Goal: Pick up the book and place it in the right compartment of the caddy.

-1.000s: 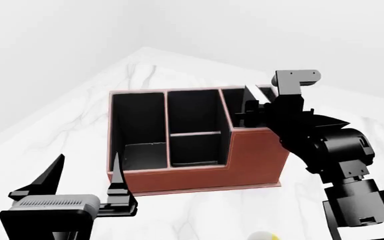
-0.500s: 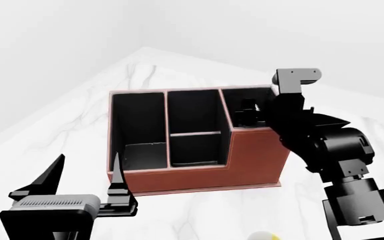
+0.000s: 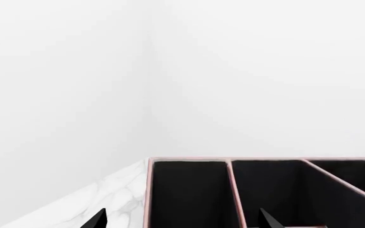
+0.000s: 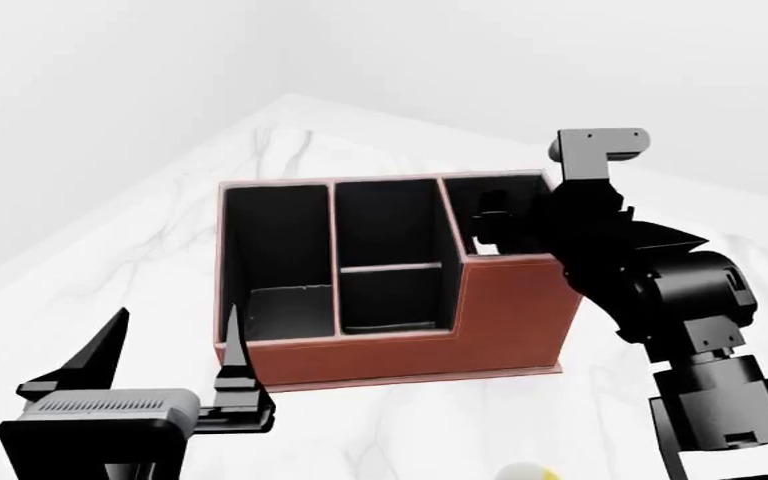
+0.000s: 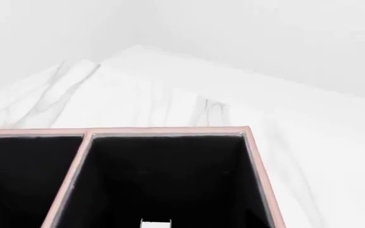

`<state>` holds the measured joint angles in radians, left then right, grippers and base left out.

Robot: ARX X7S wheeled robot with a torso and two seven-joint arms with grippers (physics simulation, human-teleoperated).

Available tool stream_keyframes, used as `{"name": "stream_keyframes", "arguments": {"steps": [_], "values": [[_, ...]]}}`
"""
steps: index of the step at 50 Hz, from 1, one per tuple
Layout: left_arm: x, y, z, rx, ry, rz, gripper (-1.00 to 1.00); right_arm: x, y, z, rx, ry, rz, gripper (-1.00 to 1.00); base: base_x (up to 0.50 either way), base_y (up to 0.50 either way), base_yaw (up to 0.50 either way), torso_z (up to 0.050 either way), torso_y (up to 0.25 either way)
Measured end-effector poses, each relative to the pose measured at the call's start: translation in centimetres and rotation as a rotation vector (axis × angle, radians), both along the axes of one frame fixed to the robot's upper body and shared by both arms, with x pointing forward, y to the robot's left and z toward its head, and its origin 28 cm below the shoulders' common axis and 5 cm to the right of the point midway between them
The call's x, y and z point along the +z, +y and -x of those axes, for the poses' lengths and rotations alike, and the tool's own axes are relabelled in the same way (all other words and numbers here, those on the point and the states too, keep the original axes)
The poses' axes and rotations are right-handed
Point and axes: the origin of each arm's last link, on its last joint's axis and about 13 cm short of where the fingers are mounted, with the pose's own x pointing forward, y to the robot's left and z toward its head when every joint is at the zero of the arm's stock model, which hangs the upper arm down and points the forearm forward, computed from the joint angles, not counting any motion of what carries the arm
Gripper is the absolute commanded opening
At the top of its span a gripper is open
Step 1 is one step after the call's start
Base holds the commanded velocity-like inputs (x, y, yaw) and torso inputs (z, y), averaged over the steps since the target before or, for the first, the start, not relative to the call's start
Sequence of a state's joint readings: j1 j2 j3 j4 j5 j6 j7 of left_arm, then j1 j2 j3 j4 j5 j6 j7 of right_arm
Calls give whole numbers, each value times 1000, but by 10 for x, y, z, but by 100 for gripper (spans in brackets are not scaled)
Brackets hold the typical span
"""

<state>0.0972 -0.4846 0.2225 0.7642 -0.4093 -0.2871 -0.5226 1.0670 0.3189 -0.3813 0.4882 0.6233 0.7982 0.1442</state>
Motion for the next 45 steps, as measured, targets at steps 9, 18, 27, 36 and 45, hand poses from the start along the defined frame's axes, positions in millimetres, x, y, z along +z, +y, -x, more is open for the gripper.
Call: {"name": "stream_keyframes", "arguments": {"steps": [9, 18, 27, 36, 45], "values": [[0, 0, 0, 0, 0, 1, 100, 9, -1, 0, -23, -72, -3, 100, 0, 0, 0, 0, 0], [1, 0, 0, -1, -1, 1, 100, 22, -3, 0, -53, -198, -2, 100, 0, 0, 0, 1, 0], [1, 0, 0, -1, -2, -1, 100, 40, -5, 6, -78, -376, 9, 100, 0, 0, 0, 0, 0], [0, 0, 0, -2, -3, -2, 100, 56, -5, 16, -83, -532, 47, 100, 0, 0, 0, 0, 0], [1, 0, 1, -2, -6, -4, 100, 67, -8, 28, -93, -679, 46, 100, 0, 0, 0, 0, 0]]}}
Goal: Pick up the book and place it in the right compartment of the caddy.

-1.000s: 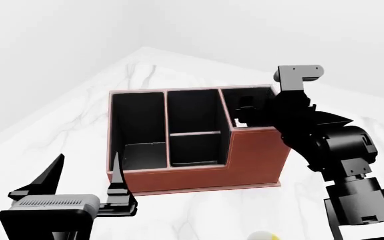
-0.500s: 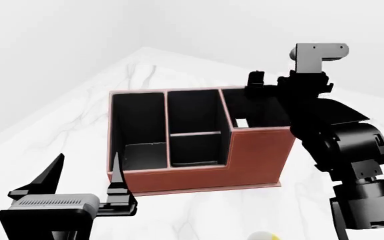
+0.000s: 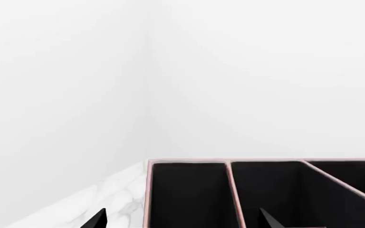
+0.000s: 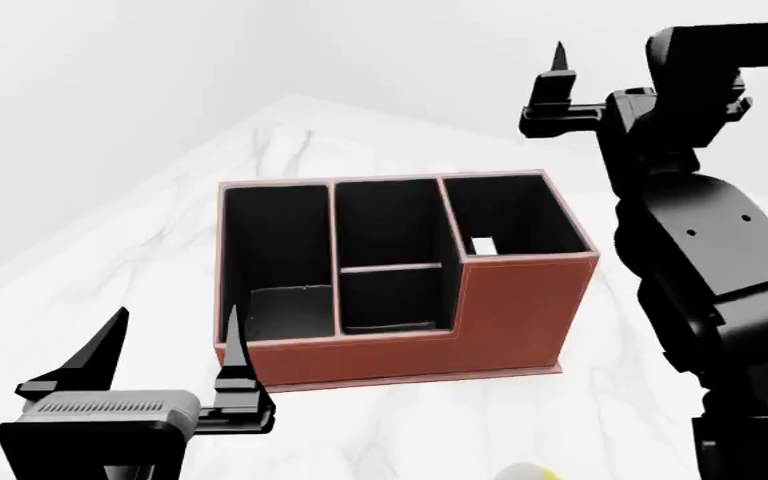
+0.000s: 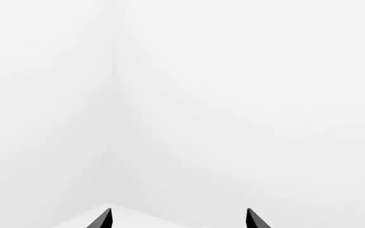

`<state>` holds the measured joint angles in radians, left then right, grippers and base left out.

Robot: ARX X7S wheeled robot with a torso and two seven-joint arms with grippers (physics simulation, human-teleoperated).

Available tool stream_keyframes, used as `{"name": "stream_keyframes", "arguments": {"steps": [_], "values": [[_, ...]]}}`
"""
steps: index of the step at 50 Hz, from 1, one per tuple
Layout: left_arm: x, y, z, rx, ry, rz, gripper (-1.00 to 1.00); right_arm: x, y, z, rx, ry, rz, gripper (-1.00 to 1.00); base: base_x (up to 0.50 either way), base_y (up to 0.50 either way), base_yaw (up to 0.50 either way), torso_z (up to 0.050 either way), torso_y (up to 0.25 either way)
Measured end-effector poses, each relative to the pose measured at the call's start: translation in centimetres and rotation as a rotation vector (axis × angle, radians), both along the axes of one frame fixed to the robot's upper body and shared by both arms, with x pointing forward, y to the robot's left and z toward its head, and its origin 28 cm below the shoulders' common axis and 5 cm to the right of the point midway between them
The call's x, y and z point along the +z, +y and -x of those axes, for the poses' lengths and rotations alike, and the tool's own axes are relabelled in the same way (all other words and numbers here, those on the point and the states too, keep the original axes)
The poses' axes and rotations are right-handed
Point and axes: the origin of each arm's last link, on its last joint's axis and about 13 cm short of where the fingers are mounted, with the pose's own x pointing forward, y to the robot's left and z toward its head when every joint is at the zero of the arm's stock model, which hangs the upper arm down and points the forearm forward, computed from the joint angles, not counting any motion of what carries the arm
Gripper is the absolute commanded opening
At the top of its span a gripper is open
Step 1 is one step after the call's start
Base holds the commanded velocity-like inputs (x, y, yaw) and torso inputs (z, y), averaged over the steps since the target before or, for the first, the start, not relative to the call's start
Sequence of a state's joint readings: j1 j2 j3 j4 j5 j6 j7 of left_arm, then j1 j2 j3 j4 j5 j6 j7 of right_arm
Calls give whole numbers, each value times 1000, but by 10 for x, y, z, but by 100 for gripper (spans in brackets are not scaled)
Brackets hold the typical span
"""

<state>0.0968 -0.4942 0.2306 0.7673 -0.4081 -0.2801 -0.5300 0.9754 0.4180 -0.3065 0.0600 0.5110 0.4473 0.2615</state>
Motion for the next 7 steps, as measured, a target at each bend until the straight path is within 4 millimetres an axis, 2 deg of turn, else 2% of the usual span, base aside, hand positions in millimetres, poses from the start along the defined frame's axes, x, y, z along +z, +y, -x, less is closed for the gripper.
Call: {"name": "stream_keyframes", "arguments": {"steps": [7], "values": [[0, 0, 0, -1, -2, -2, 100, 9, -3, 13, -6, -104, -9, 100, 0, 0, 0, 0, 0]]}}
